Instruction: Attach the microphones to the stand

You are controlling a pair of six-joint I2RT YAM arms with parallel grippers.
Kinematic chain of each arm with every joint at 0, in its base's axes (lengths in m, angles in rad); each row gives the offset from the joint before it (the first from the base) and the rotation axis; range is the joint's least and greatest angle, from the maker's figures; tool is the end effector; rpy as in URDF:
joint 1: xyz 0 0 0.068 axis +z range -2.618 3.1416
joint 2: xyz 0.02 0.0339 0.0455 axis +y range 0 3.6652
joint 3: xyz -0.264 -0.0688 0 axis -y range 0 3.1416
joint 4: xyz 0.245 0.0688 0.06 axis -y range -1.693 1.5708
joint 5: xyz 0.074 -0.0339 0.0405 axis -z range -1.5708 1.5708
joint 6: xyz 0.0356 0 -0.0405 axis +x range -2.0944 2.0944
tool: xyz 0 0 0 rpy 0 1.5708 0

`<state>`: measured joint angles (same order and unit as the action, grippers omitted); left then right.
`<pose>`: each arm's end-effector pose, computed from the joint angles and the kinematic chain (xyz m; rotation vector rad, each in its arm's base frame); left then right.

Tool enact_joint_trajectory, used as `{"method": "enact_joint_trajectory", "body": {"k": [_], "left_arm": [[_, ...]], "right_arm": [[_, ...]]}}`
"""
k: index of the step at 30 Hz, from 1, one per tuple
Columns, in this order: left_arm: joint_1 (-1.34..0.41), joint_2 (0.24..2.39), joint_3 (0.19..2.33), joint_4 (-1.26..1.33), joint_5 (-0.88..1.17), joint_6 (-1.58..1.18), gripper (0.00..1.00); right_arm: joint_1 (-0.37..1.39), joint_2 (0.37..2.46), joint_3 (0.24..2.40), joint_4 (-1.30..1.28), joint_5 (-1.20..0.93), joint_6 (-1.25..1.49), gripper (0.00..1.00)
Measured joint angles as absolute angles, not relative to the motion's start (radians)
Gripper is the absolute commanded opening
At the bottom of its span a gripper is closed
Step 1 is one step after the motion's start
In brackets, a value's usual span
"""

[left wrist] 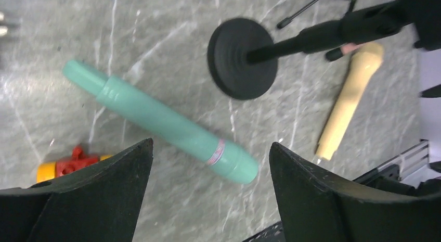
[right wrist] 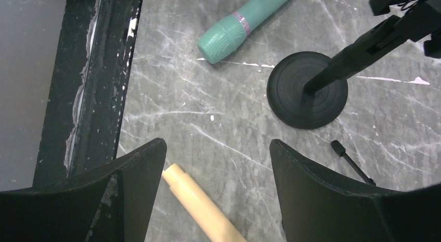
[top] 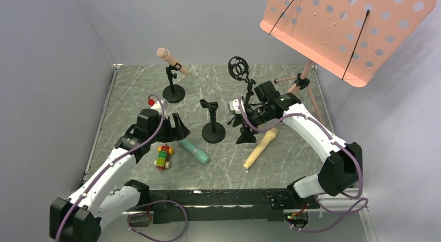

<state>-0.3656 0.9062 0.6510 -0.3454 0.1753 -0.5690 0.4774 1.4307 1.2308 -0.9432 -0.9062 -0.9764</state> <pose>0.1840 -0.0771 0.2559 -0.1248 2.2494 -0.7109 0.2314 0.1512 0.2978 -1.7424 1.5864 0.9799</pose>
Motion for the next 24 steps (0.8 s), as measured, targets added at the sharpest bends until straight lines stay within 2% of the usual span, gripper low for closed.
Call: {"method": "enact_joint_trajectory", "body": {"k": [4,10,16,20,24], "left_arm": [[-0.392,0.907,0.651,-0.434,0.150,-0.651,0.94],[-0.572,0.933,0.691,-0.566,-0.014,-1.024,0.90],[-0.633,1.254,0.871,-0.682,-0.126,-1.228,0.89],[-0.665,1.422,0.904,-0.700,-0.129,-1.269,0.88],[-0.679,1.502,0.905,-0.707,-0.130,-1.290,0.83]], "right_arm": [[0.457,1.376,1.174,-0.933,-0.909,-0.988,0.80],[0.353,1.372,1.118,-0.933,-0.956,-1.000,0.80],[0.290,1.374,1.080,-0.913,-1.002,-1.007,0.80],[0.267,1.354,1.036,-0.902,-1.023,-1.014,0.80],[0.247,1.340,1.027,-0.906,-1.036,-1.039,0.80]]}}
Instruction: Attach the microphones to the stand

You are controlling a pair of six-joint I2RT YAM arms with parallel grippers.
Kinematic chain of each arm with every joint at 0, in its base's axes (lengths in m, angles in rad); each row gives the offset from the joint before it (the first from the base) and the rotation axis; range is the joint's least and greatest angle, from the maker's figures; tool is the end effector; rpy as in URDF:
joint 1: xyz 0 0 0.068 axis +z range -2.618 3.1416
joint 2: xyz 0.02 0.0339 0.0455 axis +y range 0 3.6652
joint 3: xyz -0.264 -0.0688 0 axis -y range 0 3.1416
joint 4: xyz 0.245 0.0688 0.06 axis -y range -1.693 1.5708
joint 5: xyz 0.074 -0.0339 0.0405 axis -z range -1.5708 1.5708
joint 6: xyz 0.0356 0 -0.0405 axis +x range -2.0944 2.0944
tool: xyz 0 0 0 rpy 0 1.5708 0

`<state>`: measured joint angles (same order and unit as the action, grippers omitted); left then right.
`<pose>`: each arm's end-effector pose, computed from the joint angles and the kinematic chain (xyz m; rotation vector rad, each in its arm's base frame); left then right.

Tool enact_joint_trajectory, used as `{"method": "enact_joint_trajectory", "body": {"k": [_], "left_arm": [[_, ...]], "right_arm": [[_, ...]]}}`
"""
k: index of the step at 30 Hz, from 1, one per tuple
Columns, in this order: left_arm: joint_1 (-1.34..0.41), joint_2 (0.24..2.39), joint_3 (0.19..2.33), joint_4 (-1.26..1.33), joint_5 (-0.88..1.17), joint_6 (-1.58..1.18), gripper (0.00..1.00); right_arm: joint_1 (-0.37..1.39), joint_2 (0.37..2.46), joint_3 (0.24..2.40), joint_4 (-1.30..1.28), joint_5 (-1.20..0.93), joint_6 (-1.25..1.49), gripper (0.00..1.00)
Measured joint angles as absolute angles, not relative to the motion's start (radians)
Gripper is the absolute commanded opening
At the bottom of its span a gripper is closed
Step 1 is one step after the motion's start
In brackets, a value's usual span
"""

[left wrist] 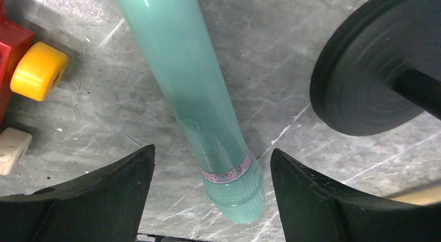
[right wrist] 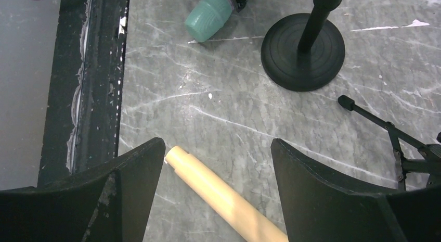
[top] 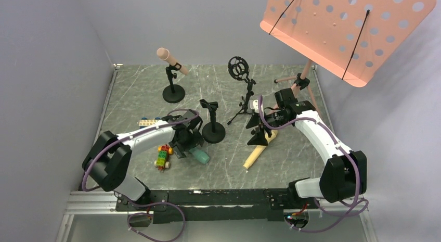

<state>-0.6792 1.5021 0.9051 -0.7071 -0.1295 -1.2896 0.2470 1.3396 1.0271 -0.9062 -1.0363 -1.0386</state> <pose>0.2107 -0.1642 0.1833 -0.8889 2.7383 -0.2184 0.2280 0.0891 0.2658 -1.5238 1.6559 1.0241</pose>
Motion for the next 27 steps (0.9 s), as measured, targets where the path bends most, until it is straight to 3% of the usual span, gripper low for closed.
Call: {"method": "enact_joint_trajectory", "body": {"k": [6,12,14,20,27], "left_arm": [[-0.685,1.577,0.930,-0.705,-0.133,-1.302,0.67],[-0.684,1.647,0.963,-0.723,-0.130,-1.303,0.23],[-0.686,1.648,0.970,-0.728,-0.128,-1.302,0.13],[-0.698,1.608,0.967,-0.750,-0.149,-1.268,0.00],[-0.740,1.242,0.930,-0.775,-0.062,-1.028,0.00]], "right_arm": [[0.240,1.340,1.027,-0.930,-1.054,-1.076,0.81],[0.238,1.331,1.027,-0.937,-1.057,-1.093,0.81],[0.238,1.324,1.027,-0.937,-1.057,-1.096,0.81],[0.237,1.320,1.027,-0.948,-1.058,-1.115,0.81],[0.237,1.349,1.040,-1.053,-1.083,-1.219,0.82]]}}
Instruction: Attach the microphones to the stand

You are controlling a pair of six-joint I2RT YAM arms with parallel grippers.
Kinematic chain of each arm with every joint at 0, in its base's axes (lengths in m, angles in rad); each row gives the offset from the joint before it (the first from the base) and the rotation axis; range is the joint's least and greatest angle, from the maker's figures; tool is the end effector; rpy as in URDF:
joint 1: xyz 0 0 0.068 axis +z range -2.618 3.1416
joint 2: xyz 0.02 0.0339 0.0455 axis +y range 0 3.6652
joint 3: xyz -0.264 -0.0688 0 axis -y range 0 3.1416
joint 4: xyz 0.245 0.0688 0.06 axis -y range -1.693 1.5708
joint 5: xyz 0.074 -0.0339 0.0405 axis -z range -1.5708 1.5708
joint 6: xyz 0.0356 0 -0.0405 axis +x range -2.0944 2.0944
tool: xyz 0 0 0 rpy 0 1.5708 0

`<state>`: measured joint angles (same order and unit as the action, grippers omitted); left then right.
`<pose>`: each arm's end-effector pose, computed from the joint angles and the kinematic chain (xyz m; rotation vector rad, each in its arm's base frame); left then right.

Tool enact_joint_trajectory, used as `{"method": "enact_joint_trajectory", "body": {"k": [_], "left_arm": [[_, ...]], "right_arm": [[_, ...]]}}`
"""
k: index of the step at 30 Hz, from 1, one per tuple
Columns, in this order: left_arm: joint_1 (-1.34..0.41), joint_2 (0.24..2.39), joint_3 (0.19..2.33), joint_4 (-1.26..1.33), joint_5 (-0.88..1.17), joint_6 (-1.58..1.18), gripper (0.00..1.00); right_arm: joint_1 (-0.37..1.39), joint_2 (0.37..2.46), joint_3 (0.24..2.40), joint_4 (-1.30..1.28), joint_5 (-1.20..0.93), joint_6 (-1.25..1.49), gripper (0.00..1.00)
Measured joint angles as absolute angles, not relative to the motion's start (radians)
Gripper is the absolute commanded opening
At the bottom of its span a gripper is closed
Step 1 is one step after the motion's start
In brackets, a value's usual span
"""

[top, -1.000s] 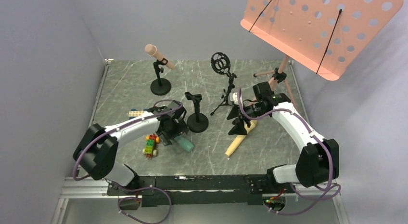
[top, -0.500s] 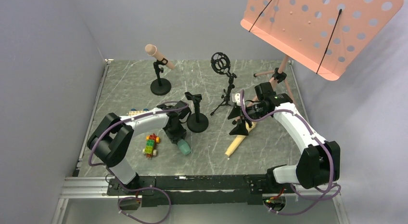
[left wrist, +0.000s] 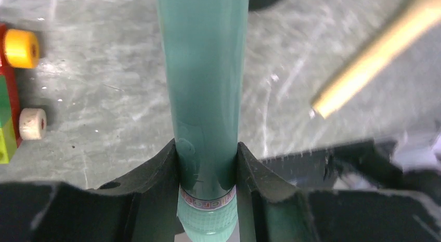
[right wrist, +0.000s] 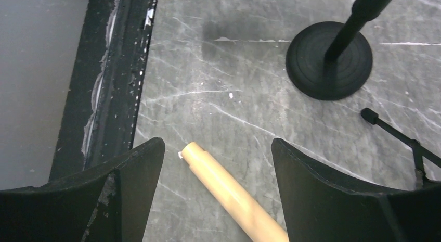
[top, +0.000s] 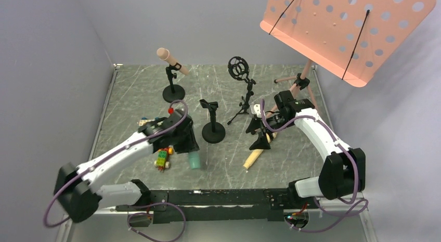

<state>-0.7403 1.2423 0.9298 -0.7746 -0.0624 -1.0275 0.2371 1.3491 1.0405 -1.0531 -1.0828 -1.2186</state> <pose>0.1767 -0.1585 0.2482 -0.4144 2.7180 -0.4700 0.2185 0.0852 0.2651 -1.5955 1.5782 1.0771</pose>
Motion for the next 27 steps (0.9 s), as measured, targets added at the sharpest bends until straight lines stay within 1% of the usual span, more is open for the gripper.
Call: {"method": "enact_joint_trajectory", "body": {"k": [5,7,9,12,16,21,27], "left_arm": [[-0.743,0.994,0.855,-0.783,0.131,-0.833,0.00],[-0.743,0.955,0.848,-0.820,0.202,-0.763,0.00],[-0.743,0.950,0.852,-0.868,0.277,-0.680,0.00],[-0.743,0.982,0.872,-0.951,0.385,-0.551,0.00],[-0.765,1.058,0.948,-1.015,0.511,-0.398,0.00],[-0.841,1.198,1.064,-0.979,0.661,-0.273,0.00],[-0.868,1.383,1.148,-0.953,0.838,-0.169,0.00]], "right_arm": [[0.237,1.386,1.065,-1.172,-1.114,-1.358,0.83],[0.237,1.384,1.067,-1.209,-1.131,-1.408,0.85],[0.240,1.376,1.067,-1.233,-1.137,-1.449,0.98],[0.261,1.350,1.067,-1.241,-1.135,-1.490,1.00],[0.353,1.296,1.069,-1.227,-1.124,-1.512,1.00],[0.489,1.288,1.105,-1.185,-1.100,-1.519,1.00],[0.581,1.282,1.124,-1.148,-1.029,-1.514,0.99]]}}
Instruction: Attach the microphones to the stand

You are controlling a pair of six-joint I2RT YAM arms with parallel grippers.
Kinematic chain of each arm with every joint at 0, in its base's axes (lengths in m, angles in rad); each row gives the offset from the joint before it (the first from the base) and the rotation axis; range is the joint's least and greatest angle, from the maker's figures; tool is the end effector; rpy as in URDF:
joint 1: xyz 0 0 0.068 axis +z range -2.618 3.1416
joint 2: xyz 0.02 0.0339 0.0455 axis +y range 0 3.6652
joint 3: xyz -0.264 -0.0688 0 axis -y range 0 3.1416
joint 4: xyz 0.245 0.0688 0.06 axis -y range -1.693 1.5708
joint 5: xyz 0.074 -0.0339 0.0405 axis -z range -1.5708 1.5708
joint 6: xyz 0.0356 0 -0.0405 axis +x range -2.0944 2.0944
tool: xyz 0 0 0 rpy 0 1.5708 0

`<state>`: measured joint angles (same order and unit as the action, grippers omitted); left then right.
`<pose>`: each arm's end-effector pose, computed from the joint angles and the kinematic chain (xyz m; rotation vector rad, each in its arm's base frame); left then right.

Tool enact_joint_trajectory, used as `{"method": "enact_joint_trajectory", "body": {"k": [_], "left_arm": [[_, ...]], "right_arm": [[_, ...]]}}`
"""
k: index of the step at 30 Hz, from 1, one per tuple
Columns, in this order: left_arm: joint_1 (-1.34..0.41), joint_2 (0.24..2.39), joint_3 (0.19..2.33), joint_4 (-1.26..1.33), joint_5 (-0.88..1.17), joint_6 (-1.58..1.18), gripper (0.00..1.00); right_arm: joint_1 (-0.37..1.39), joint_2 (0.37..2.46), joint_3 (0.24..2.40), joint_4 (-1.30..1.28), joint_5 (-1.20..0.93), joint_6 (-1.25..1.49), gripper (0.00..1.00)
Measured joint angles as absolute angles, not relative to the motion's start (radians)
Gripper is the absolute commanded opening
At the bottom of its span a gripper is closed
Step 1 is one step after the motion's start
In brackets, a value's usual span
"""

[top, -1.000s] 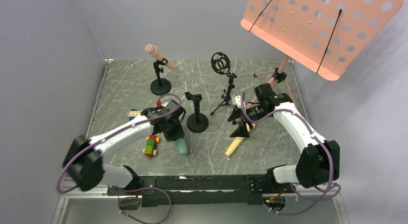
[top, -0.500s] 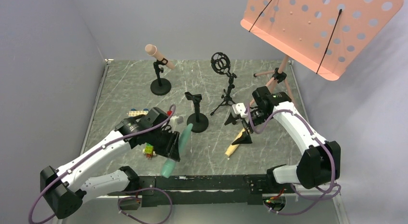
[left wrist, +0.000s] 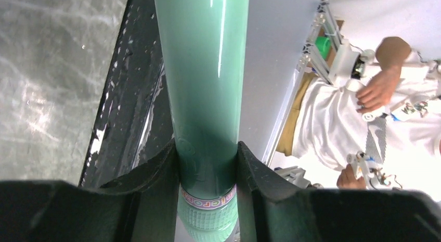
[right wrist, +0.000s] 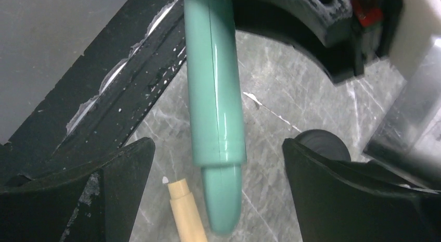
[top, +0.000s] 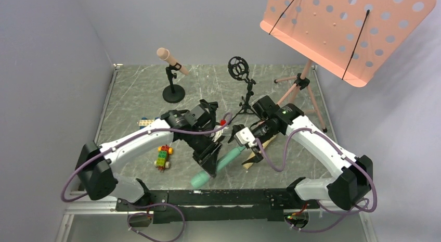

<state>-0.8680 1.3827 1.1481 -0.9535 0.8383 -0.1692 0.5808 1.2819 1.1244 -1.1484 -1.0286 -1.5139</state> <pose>0.1475 -0.2150 0.2835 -1.1584 -2.4896 1.3213 0.1675 0.1464 0.2982 -2.0479 0.9850 1.0077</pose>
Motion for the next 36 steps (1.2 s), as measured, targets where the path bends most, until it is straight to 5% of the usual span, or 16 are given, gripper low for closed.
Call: {"method": "enact_joint_trajectory", "body": {"k": [5,13,20,28,31,33,36], "left_arm": [[-0.860,1.460,1.224,-1.040,0.905,-0.110,0.00],[-0.848,1.512,1.271,-1.106,0.918,-0.094,0.00],[-0.831,1.499,1.257,-0.967,0.918,-0.121,0.00],[-0.815,1.436,1.190,-0.881,0.941,-0.167,0.05],[-0.817,1.436,1.188,-0.883,0.950,-0.176,0.08],[-0.812,1.436,1.188,-0.893,0.957,-0.172,0.13],[-0.808,1.436,1.188,-0.894,0.960,-0.176,0.36]], "right_arm": [[0.615,1.256,1.119,-1.131,-0.968,-1.467,0.93],[0.679,1.250,1.089,-1.096,-0.930,-1.386,0.70],[0.672,1.223,1.054,-0.988,-0.992,-1.290,0.81],[0.576,1.211,1.038,-0.975,-1.105,-1.291,0.44],[0.578,1.228,1.042,-0.978,-1.103,-1.304,0.19],[0.584,1.235,1.042,-1.018,-1.093,-1.310,0.00],[0.585,1.237,1.042,-1.024,-1.090,-1.317,0.00]]}}
